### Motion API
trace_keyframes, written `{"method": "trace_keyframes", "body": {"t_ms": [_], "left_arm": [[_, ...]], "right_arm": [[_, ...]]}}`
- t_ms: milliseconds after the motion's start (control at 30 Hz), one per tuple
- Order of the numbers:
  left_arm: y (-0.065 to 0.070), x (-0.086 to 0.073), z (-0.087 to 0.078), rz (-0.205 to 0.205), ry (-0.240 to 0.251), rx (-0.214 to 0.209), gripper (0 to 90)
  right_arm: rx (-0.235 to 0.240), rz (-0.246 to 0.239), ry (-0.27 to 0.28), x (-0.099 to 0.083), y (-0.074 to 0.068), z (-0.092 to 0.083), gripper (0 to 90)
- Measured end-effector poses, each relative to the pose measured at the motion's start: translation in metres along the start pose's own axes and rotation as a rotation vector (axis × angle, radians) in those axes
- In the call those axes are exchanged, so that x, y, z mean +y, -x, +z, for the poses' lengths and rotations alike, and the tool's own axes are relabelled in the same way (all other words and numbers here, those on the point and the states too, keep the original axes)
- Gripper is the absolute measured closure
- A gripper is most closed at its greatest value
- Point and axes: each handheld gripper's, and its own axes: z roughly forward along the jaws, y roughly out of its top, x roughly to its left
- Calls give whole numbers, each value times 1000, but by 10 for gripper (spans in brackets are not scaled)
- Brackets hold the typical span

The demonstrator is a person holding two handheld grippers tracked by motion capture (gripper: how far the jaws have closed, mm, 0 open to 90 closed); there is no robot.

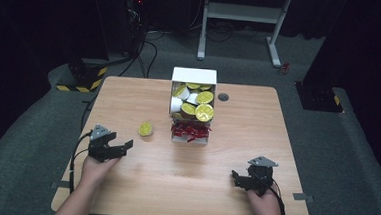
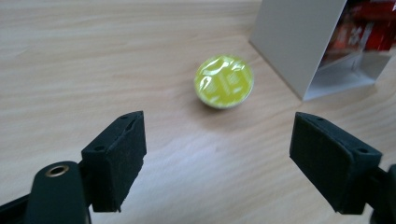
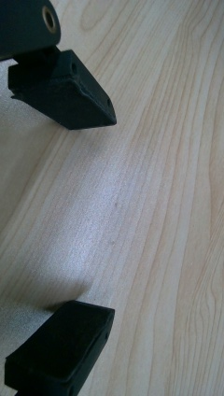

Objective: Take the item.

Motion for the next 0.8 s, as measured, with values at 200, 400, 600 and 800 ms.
{"method": "trace_keyframes", "body": {"t_ms": [200,400,600,800], "left_arm": [[-12,-27,-17,-2,-49,15,145],[-12,-57,-23,87,-207,63,83],[-8,-70,-29,116,-179,112,63],[-9,-70,-28,102,-186,104,49]], "right_arm": [[0,0,0,0,0,0,80],[0,0,0,0,0,0,81],[-2,-1,1,0,0,0,81],[-6,7,0,0,-1,0,79]]}}
